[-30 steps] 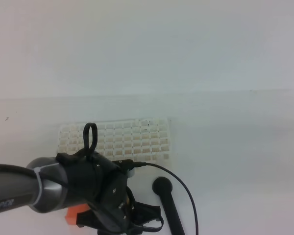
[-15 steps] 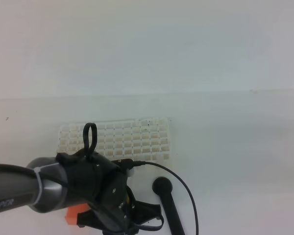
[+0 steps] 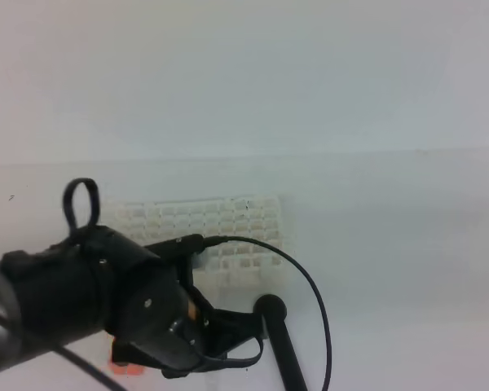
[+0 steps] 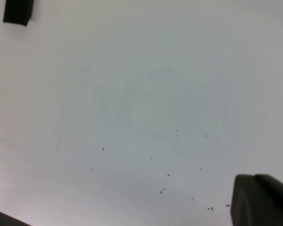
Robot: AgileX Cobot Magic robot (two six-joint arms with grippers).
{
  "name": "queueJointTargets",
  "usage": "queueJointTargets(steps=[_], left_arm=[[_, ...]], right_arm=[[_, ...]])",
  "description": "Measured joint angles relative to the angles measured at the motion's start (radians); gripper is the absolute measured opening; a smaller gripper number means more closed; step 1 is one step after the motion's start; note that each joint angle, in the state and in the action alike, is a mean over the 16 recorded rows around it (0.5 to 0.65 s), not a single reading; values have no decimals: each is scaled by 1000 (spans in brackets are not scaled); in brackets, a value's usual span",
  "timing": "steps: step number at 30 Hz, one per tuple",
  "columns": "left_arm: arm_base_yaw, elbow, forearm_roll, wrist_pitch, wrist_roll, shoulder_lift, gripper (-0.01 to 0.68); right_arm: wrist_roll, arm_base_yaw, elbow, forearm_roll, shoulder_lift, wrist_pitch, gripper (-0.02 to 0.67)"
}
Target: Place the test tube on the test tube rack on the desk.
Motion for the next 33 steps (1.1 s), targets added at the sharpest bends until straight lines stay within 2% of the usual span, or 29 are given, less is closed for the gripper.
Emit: queueJointTargets(steps=[11,23,28,33], left_arm=[[0,0,-26,33,26,-305,0],[0,0,-20,45,154,-550,0],[-1,3,2,23,217,-609,0],[-1,31,34,-65,275,-663,7]], right_arm=[[0,0,0,7,0,0,8],[-7,0,-12,56,-3,-16,8],[-29,0,-49,112,-21,-28,8],[-117,0,-100,248,-62,-56,8]])
